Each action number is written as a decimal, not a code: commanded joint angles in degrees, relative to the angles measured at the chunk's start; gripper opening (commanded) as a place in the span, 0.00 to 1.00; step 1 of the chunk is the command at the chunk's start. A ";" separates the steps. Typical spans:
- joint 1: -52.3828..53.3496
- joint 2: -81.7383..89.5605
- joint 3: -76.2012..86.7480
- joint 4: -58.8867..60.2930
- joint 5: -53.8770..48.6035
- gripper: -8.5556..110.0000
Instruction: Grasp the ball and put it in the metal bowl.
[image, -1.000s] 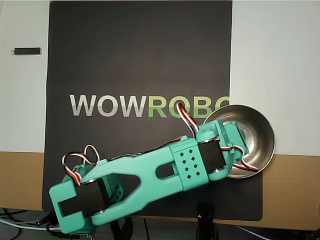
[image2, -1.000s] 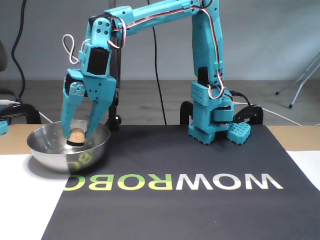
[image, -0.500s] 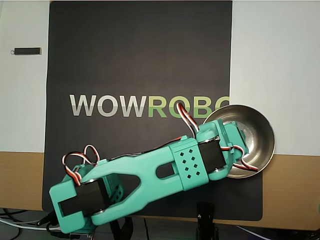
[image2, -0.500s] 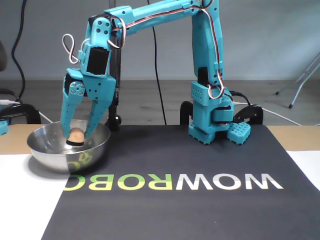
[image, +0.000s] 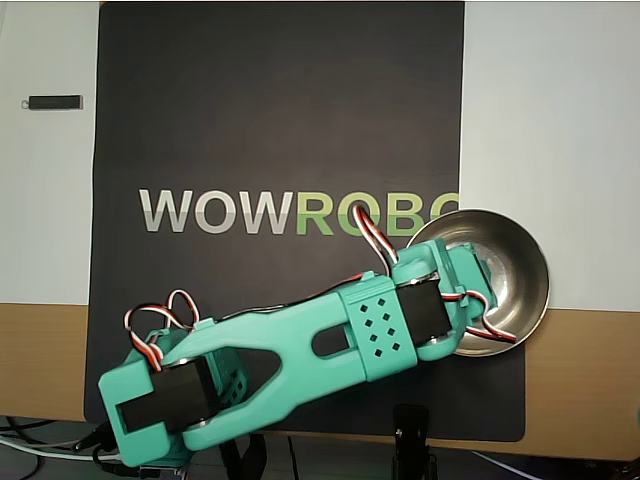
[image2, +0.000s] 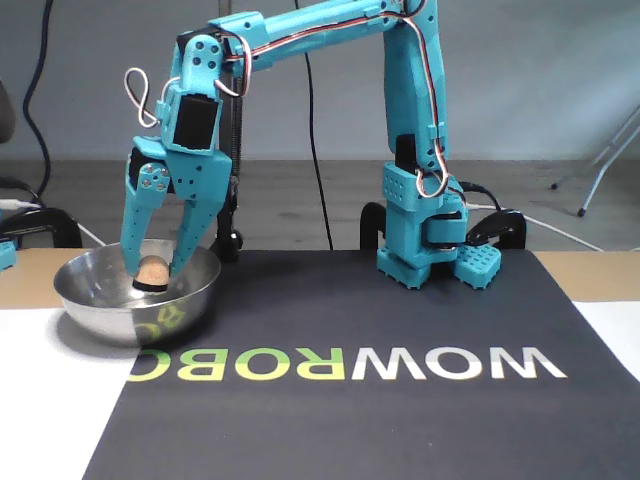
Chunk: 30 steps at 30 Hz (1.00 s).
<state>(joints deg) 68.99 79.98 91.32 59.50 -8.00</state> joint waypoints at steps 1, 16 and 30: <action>0.09 0.79 -2.55 -0.09 -0.26 0.46; 0.09 0.88 -2.55 -0.09 -0.26 0.47; 0.18 0.97 -2.55 -0.09 -0.18 0.62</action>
<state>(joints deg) 68.99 79.98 91.32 59.50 -8.00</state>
